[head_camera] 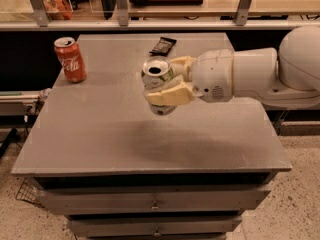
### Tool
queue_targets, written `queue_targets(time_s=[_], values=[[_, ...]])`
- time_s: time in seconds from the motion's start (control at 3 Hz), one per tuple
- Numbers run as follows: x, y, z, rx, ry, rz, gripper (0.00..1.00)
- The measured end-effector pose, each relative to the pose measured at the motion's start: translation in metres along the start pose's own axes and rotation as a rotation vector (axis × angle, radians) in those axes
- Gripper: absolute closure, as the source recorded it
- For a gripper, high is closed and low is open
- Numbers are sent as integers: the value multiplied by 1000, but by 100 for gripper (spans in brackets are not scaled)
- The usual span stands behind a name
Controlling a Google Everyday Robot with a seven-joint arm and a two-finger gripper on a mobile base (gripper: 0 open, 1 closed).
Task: Move 7up can near rxbar chocolate
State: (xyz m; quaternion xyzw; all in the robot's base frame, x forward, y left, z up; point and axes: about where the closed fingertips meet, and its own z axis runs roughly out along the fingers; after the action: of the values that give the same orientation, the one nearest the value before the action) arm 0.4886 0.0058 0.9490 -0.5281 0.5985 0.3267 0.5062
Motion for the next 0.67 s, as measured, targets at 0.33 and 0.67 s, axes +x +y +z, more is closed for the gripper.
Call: queue_targets(time_s=[0.33, 0.67], values=[[1, 3, 3, -8, 1, 4, 100], [-3, -19, 6, 11, -29, -48, 100]])
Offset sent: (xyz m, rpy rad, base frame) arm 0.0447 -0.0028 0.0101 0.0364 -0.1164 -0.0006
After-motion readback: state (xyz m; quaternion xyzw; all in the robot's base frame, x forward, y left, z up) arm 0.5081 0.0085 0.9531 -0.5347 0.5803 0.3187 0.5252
